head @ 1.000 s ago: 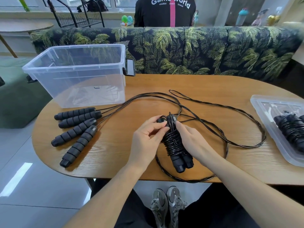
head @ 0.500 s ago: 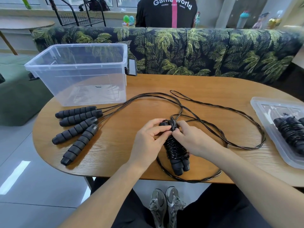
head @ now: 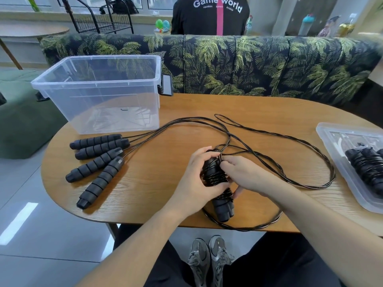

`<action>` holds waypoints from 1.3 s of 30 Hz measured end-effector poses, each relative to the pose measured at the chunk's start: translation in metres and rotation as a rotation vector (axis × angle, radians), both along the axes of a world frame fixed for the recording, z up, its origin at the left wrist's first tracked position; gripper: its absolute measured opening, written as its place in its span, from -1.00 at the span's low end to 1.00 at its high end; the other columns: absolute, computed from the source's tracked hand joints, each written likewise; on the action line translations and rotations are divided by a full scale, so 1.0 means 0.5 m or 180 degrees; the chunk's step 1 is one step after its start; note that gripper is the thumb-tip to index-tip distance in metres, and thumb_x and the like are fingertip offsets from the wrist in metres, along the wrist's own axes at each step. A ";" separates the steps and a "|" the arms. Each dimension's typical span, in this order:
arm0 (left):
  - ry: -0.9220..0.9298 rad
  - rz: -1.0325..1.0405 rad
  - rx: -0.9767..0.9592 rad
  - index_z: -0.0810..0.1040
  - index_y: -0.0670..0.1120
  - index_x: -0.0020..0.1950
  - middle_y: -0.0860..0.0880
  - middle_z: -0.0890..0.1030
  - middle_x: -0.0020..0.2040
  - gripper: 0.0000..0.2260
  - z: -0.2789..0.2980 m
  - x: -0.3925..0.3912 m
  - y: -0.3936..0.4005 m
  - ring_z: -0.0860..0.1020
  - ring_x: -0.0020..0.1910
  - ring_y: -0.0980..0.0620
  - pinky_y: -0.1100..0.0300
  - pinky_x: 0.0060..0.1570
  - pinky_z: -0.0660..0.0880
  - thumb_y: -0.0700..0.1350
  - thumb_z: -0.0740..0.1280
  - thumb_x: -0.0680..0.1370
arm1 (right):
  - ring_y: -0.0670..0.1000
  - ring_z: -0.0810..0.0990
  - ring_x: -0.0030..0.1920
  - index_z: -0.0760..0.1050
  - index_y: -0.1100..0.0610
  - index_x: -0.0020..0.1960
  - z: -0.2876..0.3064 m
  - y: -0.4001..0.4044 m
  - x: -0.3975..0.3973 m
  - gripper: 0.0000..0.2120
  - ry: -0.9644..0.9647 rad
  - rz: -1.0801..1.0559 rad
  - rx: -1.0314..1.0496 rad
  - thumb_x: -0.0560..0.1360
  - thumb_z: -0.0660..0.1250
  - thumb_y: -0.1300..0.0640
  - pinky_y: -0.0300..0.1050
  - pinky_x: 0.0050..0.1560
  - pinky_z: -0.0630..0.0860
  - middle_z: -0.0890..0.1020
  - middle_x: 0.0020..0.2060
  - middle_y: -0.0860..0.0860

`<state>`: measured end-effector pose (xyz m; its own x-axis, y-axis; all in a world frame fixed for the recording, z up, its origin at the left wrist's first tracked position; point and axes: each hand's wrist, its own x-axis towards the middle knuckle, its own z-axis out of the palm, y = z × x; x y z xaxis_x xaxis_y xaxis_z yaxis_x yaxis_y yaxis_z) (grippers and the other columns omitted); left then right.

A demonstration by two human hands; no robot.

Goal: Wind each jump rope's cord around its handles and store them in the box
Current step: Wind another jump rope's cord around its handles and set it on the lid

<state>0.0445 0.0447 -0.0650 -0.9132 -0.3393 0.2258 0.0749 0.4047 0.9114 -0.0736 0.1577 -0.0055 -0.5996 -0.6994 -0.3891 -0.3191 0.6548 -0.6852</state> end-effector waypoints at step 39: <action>-0.0390 0.0991 0.2123 0.49 0.19 0.37 -0.10 0.69 0.07 -0.45 0.026 -0.061 -0.055 0.68 0.01 -0.16 -0.07 -0.09 0.63 -0.20 0.50 0.45 | -0.10 0.50 -0.33 0.59 0.05 -0.04 -0.013 -0.017 0.013 -0.75 -0.0257 -0.0437 -0.1138 0.64 0.23 -0.07 0.01 -0.23 0.69 0.45 -0.39 -0.09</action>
